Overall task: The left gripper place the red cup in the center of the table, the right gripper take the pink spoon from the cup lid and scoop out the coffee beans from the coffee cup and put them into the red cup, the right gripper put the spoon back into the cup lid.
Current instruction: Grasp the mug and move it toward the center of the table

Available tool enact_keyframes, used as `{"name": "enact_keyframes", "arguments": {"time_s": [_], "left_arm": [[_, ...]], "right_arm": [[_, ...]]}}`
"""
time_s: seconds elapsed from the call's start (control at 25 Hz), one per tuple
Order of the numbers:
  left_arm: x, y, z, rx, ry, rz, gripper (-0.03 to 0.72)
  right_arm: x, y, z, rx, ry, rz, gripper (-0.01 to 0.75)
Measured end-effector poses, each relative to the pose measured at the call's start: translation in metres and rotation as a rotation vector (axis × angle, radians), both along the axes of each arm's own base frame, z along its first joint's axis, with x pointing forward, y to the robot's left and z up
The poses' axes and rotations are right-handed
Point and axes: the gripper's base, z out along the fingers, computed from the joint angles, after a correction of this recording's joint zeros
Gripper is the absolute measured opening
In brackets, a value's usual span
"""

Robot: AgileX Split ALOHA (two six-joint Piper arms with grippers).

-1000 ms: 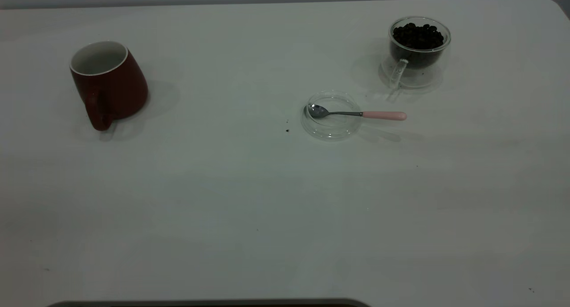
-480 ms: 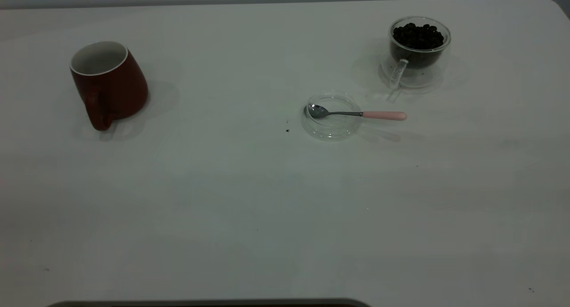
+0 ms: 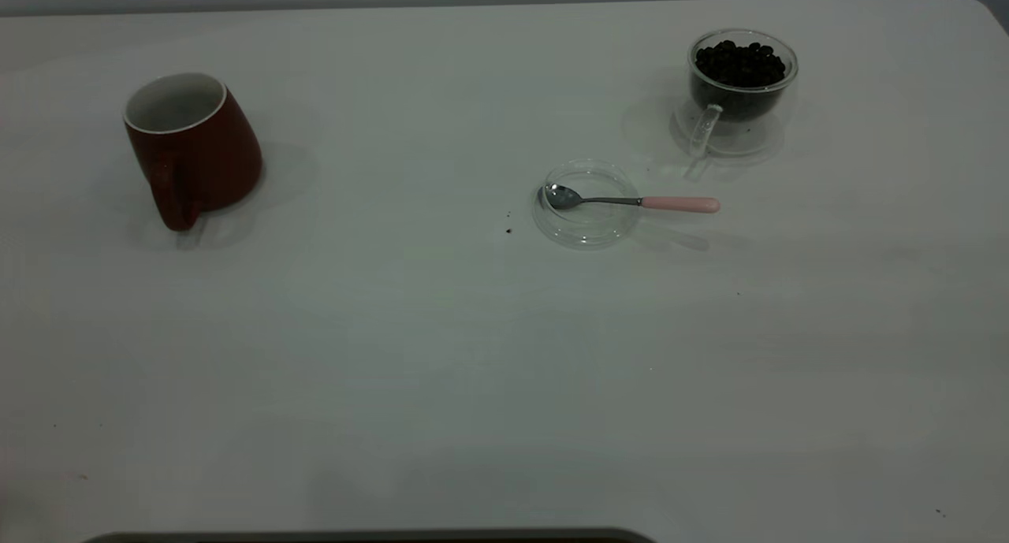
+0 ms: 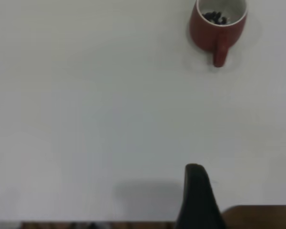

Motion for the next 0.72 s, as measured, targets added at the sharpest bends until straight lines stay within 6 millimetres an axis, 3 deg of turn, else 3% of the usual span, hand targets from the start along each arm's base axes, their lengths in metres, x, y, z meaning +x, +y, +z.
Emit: {"name": "enact_keyframes", "arguments": {"time_s": [0.2, 0.36, 0.72], "left_arm": [[0.071, -0.005, -0.027, 0.144, 0.129, -0.204, 0.569], [0.115, -0.006, -0.053, 0.295, 0.195, -0.417, 0.569], [0.195, 0.0, -0.126, 0.579, 0.389, -0.717, 0.569]], "right_arm": [[0.0, 0.0, 0.0, 0.0, 0.0, 0.0, 0.512], [0.0, 0.0, 0.0, 0.0, 0.0, 0.0, 0.512], [0.0, 0.0, 0.0, 0.001, -0.001, 0.0, 0.512]]}}
